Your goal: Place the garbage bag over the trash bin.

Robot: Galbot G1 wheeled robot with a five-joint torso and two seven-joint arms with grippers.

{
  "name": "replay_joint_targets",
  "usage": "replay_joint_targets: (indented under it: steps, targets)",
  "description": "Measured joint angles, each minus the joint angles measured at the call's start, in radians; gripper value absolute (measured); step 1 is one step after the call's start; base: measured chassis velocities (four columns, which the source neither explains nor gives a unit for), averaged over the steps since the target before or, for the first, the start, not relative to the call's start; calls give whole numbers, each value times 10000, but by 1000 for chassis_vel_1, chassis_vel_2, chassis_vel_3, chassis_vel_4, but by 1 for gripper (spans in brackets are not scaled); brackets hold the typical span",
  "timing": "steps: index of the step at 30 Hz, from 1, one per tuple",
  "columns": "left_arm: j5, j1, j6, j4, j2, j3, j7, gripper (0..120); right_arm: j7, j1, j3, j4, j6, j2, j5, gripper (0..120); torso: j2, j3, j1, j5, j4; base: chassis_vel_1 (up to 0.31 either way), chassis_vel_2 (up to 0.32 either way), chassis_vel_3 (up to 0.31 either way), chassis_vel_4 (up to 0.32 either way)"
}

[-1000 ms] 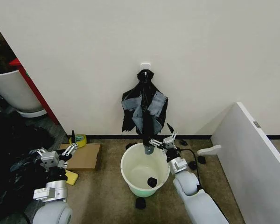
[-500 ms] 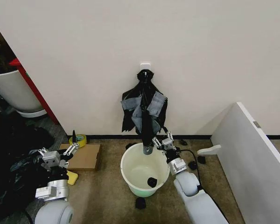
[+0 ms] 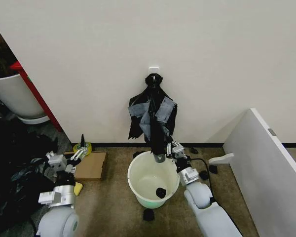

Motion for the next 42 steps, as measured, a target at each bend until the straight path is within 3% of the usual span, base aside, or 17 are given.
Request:
replay_joint_targets:
  steps: [1, 4, 11, 15, 17, 19, 23, 29, 32, 36, 42]
  targets:
    - [0, 0, 0, 0, 0, 0, 0, 100, 0, 0, 0, 0, 0, 0, 0, 0, 0, 0, 0, 0, 0, 0, 0, 0, 0]
    - [-1586, -508, 170, -231, 787, 320, 1028, 100, -655, -371, -219, 1067, -84, -370, 2144, 0, 0, 0, 0, -2, -1, 0, 0, 0, 0]
    - [-3023, -1134, 286, -304, 1737, 758, 1934, 100, -1122, -649, -353, 1927, -246, -709, 3692, 0, 0, -1, 0, 4, -5, 0, 0, 0, 0]
    - [-4098, -1811, 389, -88, 2626, 1646, 2654, 100, -1412, -903, -448, 2659, -421, -959, 4663, 0, 0, 0, 0, 2, -4, 0, 0, 0, 0]
    - [-4254, -1902, 416, -39, 2719, 1797, 2757, 100, -1457, -930, -463, 2742, -436, -980, 4770, 0, 0, -1, 0, 2, -6, 0, 0, 0, 0]
    - [-5123, -2584, 716, 318, 3141, 2778, 3323, 100, -1746, -1004, -557, 3059, -468, -1024, 5224, 0, 0, -1, -1, 2, -3, 0, 0, 0, 0]
    - [-5771, -3764, 1165, 1167, 3238, 4061, 3706, 100, -1971, -994, -551, 3084, -459, -1003, 5256, 0, 0, 0, 0, -3, -3, 0, 0, 0, 0]
    - [-6280, -4878, 1596, 2237, 3074, 4824, 4080, 100, -2087, -934, -463, 3001, -439, -999, 5202, 0, 0, 0, 0, 2, -3, 0, 0, 0, 0]
    - [-6442, -5031, 1598, 2438, 3010, 4789, 4338, 100, -2100, -913, -429, 2989, -431, -1005, 5185, 0, 0, 1, 0, 1, -3, 0, 0, 0, 0]
    - [-6680, -5092, 1555, 2905, 2993, 4280, 5450, 100, -2158, -881, -375, 2945, -384, -1018, 5136, 0, 0, 0, 0, 2, 0, 0, 0, 0, 0]
    - [-6303, -5287, 1513, 3342, 2917, 4488, 5466, 100, -2187, -827, -404, 2871, -373, -908, 5098, 0, 0, 0, 0, 1, -1, 0, 0, 0, 0]
